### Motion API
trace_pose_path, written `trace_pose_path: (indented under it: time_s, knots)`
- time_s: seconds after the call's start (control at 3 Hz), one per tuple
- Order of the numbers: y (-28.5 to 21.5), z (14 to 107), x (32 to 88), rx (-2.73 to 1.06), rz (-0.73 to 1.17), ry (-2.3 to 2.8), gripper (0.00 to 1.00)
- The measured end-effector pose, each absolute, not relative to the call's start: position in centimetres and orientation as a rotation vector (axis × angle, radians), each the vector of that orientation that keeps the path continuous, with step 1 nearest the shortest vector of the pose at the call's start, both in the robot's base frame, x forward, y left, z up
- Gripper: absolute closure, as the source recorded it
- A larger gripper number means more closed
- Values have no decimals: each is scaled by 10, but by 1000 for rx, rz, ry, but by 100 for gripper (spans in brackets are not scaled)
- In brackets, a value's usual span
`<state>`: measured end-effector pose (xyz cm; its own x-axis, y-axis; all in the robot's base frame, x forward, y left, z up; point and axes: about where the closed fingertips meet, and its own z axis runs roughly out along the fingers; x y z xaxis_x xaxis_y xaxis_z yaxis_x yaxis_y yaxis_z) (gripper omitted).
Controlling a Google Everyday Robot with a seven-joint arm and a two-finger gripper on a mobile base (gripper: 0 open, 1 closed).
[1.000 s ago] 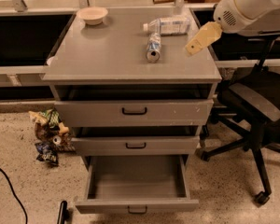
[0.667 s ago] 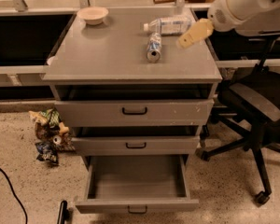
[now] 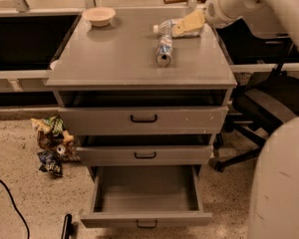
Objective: Place redbull can into bottom drawer
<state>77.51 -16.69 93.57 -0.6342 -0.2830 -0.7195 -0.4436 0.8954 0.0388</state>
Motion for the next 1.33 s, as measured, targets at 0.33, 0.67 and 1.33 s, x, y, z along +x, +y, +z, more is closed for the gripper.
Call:
trace_pose_path:
  time_s: [0.33, 0.67, 1.33]
  knots:
    - [-140, 924, 795, -436, 387, 2313, 0]
    - [-139, 923, 795, -435, 388, 2315, 0]
    - [-109, 892, 814, -341, 426, 2389, 0]
